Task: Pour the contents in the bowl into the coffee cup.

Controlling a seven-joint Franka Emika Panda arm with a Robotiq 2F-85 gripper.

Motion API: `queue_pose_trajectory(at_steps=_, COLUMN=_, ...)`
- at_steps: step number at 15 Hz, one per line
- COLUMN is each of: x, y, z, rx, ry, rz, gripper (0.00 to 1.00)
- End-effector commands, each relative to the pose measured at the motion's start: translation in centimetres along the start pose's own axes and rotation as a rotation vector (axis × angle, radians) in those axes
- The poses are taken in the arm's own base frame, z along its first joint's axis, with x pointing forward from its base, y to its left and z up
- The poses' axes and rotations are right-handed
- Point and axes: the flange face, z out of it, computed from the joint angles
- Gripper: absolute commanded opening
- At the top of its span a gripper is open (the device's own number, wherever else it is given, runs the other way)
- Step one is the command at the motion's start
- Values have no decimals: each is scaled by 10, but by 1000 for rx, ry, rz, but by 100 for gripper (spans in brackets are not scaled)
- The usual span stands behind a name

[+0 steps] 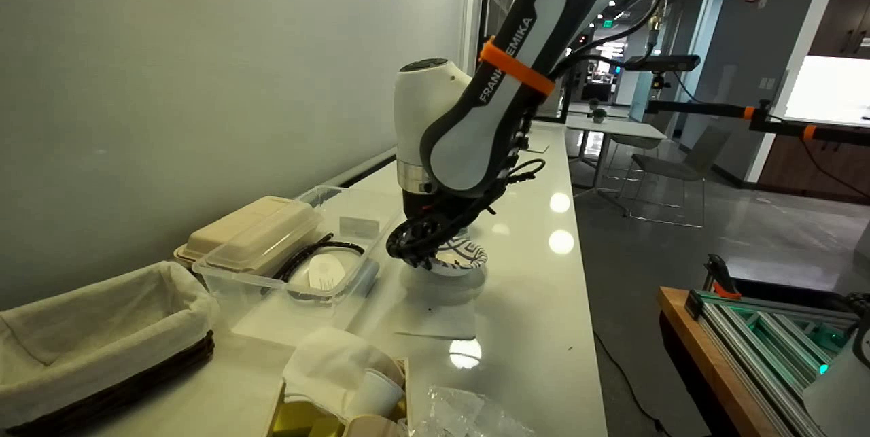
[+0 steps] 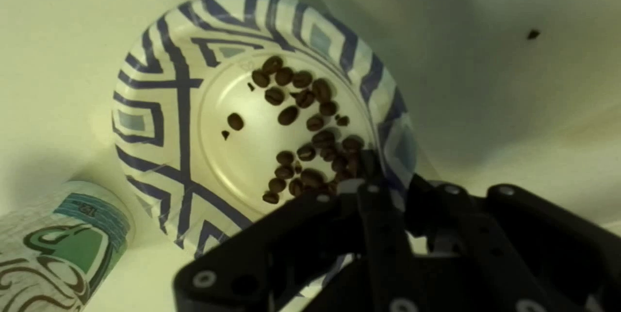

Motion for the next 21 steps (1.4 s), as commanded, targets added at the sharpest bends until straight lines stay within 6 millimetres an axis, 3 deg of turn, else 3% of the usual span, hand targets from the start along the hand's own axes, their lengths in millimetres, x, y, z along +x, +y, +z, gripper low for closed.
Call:
queue_pose_trajectory(at_steps=1, x=-20, y=-4, z=-26, rx=-29, ry=-56, rz=35, gripper=2)
queue_pose_trajectory(at_steps=5, x=-30, y=-4, z=-66, rx=-59, ry=-47, rz=11, gripper=2)
queue_pose_trajectory(at_steps=13, x=-38, y=29, z=-145, rx=-8, ry=64, rz=-137, gripper=2)
queue_pose_trajectory(at_steps=16, x=-41, y=46, z=-162, rx=34, ry=88, rz=-188, gripper=2)
queue_pose_trajectory(at_steps=21, x=-43, y=71, z=-173, rx=175, ry=85, rz=-293, gripper=2)
